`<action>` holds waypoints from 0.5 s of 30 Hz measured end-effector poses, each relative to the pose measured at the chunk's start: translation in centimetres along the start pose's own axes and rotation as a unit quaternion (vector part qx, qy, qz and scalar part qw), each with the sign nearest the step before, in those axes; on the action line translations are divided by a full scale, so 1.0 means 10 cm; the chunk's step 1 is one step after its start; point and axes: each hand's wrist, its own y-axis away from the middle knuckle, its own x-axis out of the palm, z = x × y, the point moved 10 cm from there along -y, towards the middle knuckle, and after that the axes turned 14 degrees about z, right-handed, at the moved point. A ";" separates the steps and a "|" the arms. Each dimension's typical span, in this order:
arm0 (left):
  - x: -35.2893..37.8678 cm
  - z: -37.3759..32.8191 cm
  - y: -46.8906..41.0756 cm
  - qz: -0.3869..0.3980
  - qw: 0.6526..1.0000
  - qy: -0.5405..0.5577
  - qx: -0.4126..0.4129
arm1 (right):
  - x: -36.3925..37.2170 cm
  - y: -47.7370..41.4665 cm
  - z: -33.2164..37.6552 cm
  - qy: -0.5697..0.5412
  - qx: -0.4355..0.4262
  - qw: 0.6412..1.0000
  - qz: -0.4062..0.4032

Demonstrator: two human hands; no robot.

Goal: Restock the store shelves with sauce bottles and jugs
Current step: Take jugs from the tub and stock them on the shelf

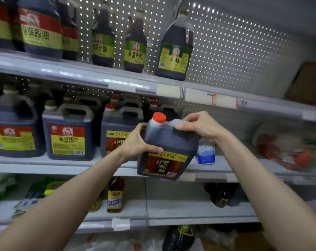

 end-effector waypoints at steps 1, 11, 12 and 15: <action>0.04 0.04 -0.11 -0.007 1.000 0.001 -0.004 | -0.08 -0.07 -0.08 0.007 -0.002 1.000 0.004; 0.12 0.37 -0.78 -0.081 0.996 -0.008 -0.030 | -0.38 -0.82 -0.65 0.005 -0.051 0.998 0.038; 0.12 0.40 -0.81 -0.086 0.996 -0.004 -0.030 | -0.37 -0.89 -0.70 0.003 -0.053 0.998 0.040; 0.07 0.49 -0.88 -0.094 0.995 0.010 -0.030 | -0.33 -1.08 -0.79 0.002 -0.060 0.998 0.028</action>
